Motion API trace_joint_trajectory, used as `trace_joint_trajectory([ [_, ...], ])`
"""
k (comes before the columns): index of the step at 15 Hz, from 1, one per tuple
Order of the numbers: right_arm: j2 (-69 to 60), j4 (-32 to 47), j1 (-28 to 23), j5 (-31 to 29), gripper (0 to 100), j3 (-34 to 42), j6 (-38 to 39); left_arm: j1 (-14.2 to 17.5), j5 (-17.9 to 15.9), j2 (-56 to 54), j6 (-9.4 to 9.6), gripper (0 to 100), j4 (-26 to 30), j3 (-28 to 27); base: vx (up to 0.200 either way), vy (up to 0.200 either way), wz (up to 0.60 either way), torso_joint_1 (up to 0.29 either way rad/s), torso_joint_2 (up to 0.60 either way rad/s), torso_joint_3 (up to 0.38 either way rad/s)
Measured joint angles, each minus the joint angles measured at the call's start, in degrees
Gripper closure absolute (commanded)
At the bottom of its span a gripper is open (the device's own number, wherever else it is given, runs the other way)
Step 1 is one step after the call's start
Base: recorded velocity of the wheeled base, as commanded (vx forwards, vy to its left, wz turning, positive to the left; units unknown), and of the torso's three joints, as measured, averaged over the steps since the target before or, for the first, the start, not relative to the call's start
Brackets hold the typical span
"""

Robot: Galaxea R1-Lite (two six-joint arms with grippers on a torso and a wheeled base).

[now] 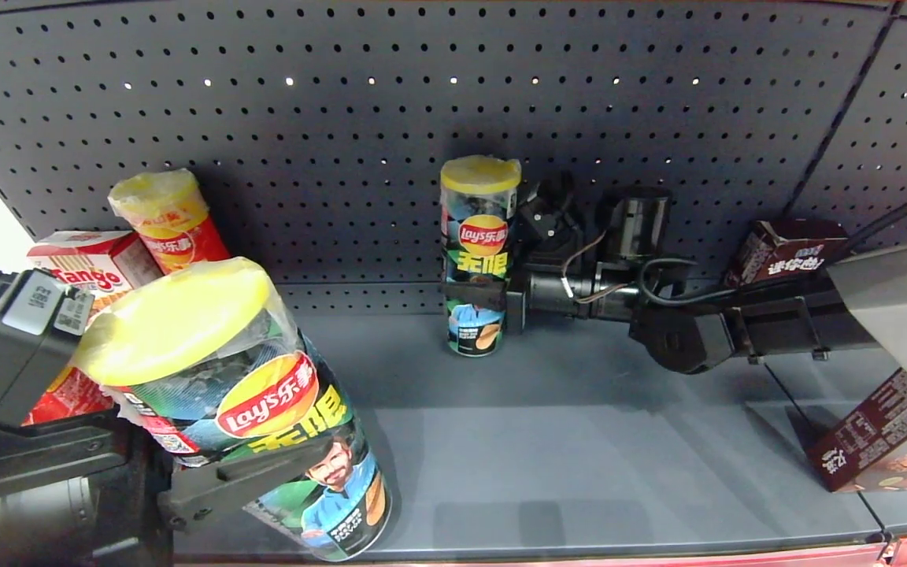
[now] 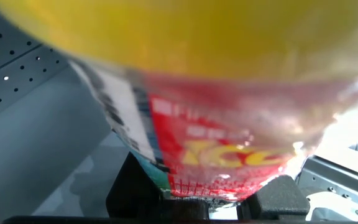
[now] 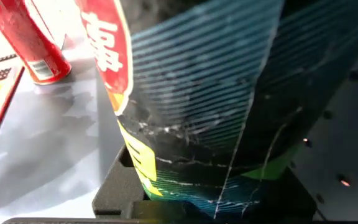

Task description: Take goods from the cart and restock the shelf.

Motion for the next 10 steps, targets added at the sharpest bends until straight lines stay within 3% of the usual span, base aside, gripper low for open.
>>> trace_joint_trajectory([
  [8,-17.5,-1.2,6.1,-5.9,100,21.2,0.1,-0.1,0.0,-0.1,0.0,100,-0.1,0.0,0.0,0.0,0.0,0.0,0.0,0.0],
  [10,-20.3,-6.0,7.5,-8.6,100,27.5,0.1,-0.1,0.1,-0.2,-0.02,100,-0.1,0.0,0.0,0.0,0.0,0.0,0.0,0.0],
])
